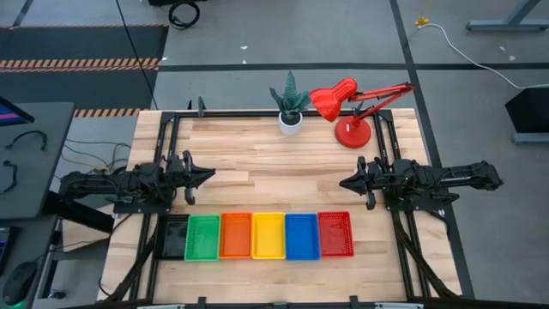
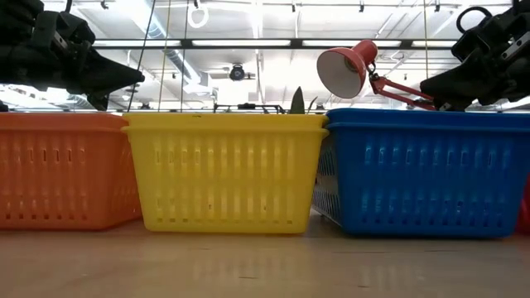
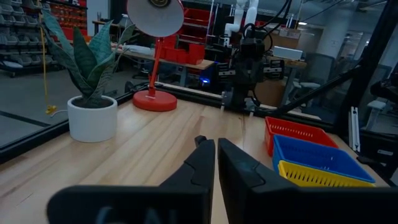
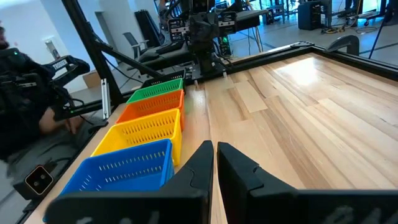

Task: Stack baskets by color
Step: Return to Home Position

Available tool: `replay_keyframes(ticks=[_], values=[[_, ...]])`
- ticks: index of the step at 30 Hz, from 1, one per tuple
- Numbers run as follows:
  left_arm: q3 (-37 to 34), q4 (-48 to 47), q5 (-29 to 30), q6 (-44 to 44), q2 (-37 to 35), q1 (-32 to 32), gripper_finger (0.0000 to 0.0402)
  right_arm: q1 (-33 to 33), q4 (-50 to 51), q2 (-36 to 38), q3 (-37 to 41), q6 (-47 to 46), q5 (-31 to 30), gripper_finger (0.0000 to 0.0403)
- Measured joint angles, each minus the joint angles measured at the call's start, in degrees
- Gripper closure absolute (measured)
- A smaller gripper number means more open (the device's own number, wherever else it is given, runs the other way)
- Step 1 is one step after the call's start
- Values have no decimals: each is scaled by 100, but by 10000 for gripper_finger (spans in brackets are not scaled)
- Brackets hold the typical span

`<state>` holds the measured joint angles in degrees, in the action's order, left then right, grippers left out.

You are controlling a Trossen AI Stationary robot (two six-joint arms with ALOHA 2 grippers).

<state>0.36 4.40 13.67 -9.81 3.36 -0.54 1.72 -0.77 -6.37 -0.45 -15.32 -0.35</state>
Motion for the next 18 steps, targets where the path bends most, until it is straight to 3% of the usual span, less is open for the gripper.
replay_keyframes(ticks=[18], values=[[0, 0, 0, -1, 0, 0, 374, 0, 2, 0, -2, 1, -1, 374]])
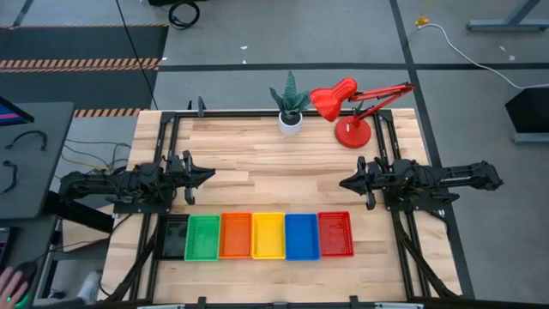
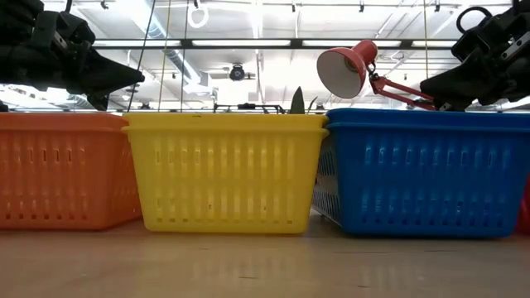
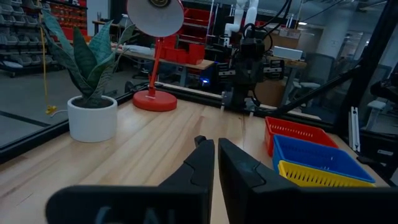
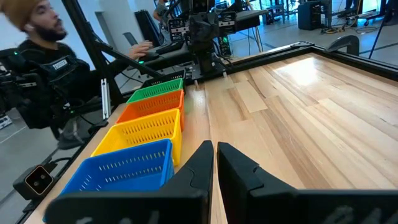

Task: Stack baskets by color
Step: Return to Home Position

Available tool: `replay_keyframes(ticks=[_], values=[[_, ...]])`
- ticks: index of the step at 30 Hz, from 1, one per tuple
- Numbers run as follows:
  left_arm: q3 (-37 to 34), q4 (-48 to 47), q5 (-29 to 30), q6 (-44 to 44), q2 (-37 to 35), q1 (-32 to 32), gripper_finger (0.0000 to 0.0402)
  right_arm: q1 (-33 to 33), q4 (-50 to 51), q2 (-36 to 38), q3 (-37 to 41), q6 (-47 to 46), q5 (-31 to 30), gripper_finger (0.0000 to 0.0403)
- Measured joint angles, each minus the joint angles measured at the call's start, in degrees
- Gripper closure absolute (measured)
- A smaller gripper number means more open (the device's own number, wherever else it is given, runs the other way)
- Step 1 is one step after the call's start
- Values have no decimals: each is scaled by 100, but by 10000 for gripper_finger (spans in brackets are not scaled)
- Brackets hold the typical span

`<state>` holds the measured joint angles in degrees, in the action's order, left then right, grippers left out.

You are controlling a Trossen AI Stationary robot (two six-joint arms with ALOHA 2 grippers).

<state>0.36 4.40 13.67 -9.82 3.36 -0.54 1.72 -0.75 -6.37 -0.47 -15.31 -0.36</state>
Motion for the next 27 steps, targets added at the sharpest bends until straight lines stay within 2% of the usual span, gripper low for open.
replay_keyframes(ticks=[15, 27], values=[[0, 0, 0, -2, 1, 0, 366, 1, 0, 1, 0, -2, 0, 374], [0, 0, 0, -2, 2, -2, 375, 0, 0, 0, 0, -2, 0, 374]])
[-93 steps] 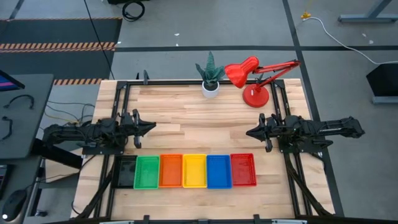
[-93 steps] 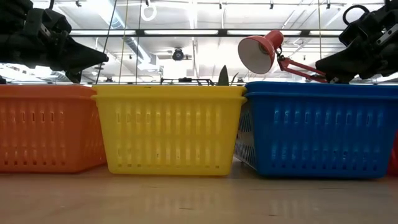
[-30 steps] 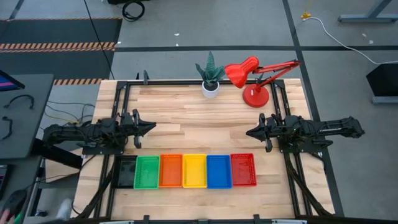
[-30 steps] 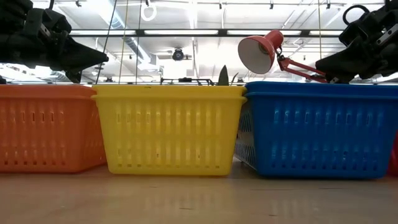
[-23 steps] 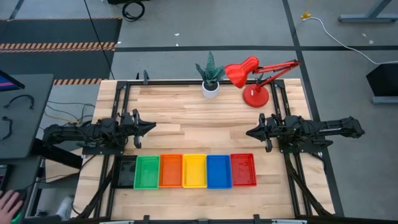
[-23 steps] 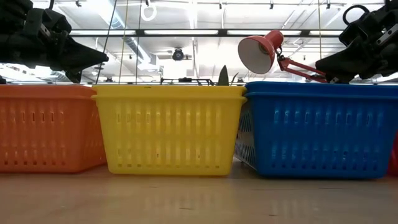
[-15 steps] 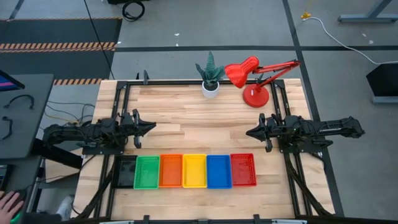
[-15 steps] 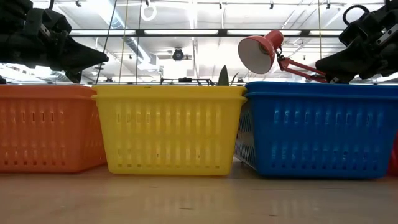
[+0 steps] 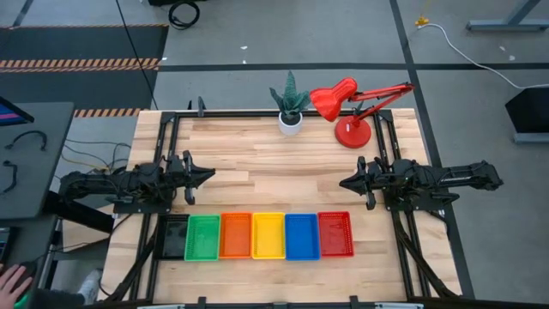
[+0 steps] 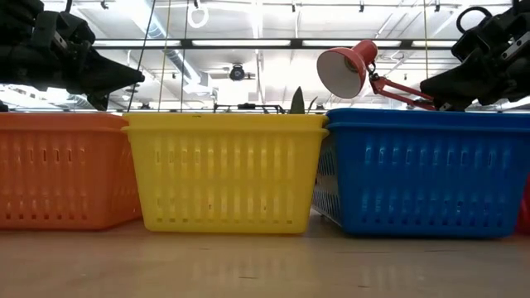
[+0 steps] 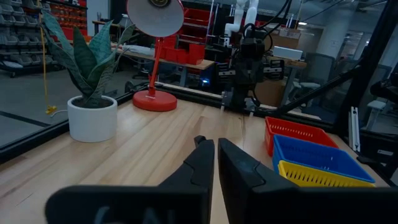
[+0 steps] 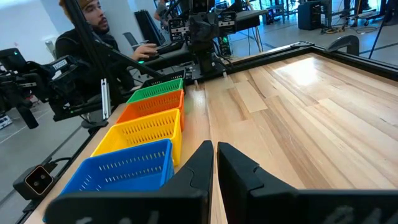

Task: Stack baskets by color
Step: Return to Home Position

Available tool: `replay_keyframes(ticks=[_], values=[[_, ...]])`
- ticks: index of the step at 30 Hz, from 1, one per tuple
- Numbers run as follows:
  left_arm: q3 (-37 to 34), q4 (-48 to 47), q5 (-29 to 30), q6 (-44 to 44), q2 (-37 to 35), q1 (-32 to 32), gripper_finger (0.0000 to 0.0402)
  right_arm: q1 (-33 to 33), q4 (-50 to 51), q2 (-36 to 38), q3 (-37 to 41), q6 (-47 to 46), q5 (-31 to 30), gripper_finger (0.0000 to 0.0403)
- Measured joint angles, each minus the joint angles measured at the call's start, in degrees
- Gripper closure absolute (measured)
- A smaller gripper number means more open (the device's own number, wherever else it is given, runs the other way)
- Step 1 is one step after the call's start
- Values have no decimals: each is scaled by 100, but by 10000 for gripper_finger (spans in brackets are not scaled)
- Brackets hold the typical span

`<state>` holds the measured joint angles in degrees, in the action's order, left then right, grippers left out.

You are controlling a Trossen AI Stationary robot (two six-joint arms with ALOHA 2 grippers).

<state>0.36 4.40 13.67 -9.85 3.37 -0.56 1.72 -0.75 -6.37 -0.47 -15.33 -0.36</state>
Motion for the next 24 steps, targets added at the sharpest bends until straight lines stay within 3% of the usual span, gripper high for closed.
replay_keyframes(ticks=[24], values=[[0, 0, 0, 0, -2, 0, 369, 2, 0, 0, 0, 0, 0, 374]])
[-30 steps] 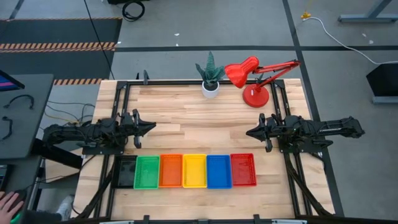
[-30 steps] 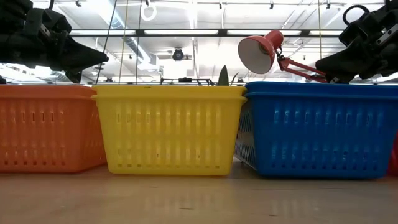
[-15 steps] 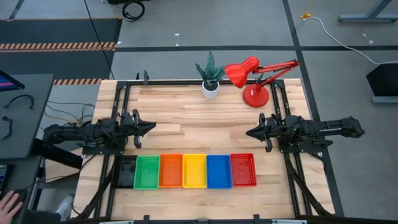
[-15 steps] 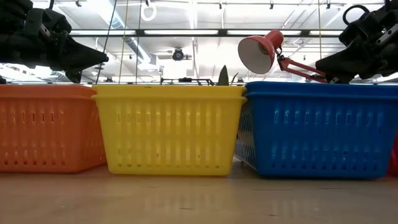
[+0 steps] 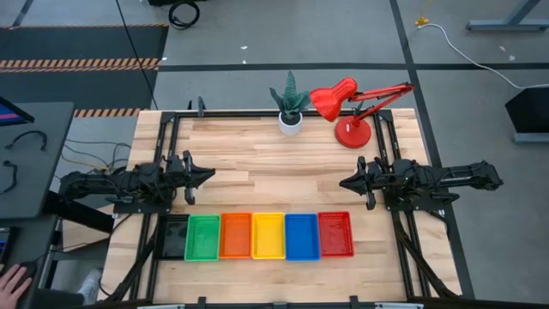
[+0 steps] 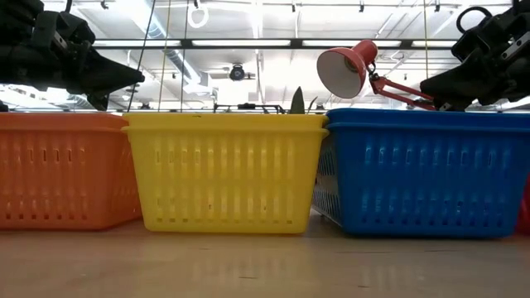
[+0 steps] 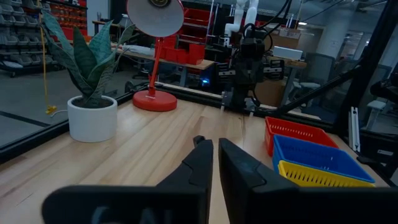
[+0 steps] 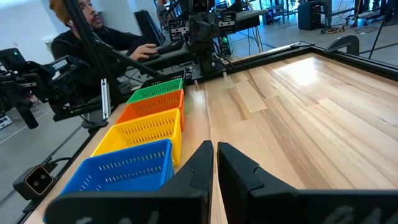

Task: Stack baskets by color
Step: Return to Home Position

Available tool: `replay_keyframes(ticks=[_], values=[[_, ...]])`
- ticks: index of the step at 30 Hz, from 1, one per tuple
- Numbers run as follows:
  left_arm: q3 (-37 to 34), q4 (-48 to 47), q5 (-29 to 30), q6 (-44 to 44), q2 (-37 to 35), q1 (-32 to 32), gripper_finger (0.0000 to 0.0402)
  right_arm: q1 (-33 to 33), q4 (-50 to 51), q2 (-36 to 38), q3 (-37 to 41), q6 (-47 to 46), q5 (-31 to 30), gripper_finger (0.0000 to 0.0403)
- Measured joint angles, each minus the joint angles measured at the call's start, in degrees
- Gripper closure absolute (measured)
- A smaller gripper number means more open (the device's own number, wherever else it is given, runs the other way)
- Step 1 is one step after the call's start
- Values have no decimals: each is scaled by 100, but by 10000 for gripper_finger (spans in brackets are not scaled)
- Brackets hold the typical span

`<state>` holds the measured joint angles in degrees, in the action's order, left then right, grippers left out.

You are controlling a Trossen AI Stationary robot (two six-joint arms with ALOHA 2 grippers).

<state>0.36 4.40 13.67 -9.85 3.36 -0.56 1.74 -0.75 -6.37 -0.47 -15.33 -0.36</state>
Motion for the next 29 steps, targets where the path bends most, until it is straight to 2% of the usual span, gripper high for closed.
replay_keyframes(ticks=[29], values=[[-2, 0, 0, 0, 2, 0, 372, -2, 0, 2, 0, 0, 0, 374]])
